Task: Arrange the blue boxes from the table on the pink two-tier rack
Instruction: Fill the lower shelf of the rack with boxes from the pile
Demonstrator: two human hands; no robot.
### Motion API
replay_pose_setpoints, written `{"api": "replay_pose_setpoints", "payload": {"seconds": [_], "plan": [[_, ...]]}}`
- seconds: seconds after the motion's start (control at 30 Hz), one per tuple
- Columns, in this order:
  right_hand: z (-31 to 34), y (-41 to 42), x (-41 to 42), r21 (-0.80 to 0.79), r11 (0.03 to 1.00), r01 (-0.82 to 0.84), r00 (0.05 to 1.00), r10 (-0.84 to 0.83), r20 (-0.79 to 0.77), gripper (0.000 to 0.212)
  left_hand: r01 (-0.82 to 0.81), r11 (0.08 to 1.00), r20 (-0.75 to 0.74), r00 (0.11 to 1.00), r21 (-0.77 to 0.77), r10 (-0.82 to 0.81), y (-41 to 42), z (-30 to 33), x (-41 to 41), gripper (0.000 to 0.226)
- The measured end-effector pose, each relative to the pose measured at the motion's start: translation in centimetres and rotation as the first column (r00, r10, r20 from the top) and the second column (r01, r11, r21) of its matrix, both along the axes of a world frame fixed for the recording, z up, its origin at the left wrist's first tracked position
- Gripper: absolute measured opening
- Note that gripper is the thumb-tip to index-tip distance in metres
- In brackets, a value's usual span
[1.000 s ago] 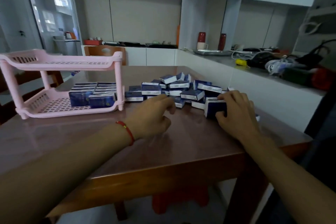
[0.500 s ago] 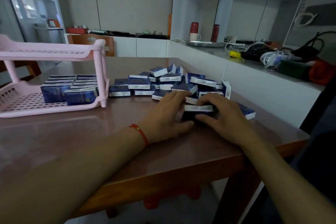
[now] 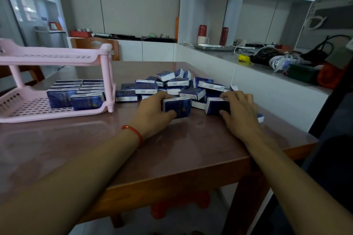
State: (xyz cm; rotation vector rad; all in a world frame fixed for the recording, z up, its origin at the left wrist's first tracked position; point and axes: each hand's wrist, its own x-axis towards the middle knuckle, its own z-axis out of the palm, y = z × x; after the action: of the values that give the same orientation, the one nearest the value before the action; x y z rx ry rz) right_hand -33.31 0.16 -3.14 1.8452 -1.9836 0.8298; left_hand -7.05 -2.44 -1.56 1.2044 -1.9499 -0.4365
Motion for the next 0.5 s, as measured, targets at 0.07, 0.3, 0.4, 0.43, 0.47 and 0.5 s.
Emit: {"api": "replay_pose_setpoints", "payload": {"seconds": [0.07, 0.3, 0.4, 0.43, 0.47, 0.5], "plan": [[0.1, 0.4, 0.0, -0.024, 1.0, -0.001, 1.0, 0.001, 0.015, 0.037, -0.016, 1.0, 0.004, 1.0, -0.003, 0.016, 0.4, 0.1, 0.0, 0.032], [1.4, 3.3, 2.0, -0.093, 0.926, -0.365, 0.88, 0.376, 0.292, 0.025, -0.048, 0.998, 0.081, 0.995, -0.03, 0.05, 1.4, 0.1, 2.6, 0.033], [2.6, 4.6, 4.1, 0.012, 0.786, -0.618, 0.675, 0.522, 0.521, 0.028, -0.043, 0.999, 0.139, 0.989, -0.013, 0.045, 2.6, 0.3, 5.5, 0.037], [2.9, 4.6, 5.1, 0.082, 0.745, -0.662, 0.663, 0.53, 0.529, 0.028, -0.031, 0.999, 0.134, 0.99, 0.008, 0.029, 3.0, 0.4, 6.5, 0.038], [3.2, 4.5, 6.4, 0.135, 0.713, -0.688, 0.663, 0.542, 0.517, 0.029, -0.018, 0.999, 0.126, 0.992, 0.036, 0.014, 3.3, 0.6, 7.6, 0.038], [3.4, 4.2, 7.7, 0.156, 0.693, -0.704, 0.663, 0.562, 0.494, 0.029, -0.006, 0.998, 0.118, 0.993, 0.067, -0.002, 3.6, 0.8, 8.6, 0.036]]}}
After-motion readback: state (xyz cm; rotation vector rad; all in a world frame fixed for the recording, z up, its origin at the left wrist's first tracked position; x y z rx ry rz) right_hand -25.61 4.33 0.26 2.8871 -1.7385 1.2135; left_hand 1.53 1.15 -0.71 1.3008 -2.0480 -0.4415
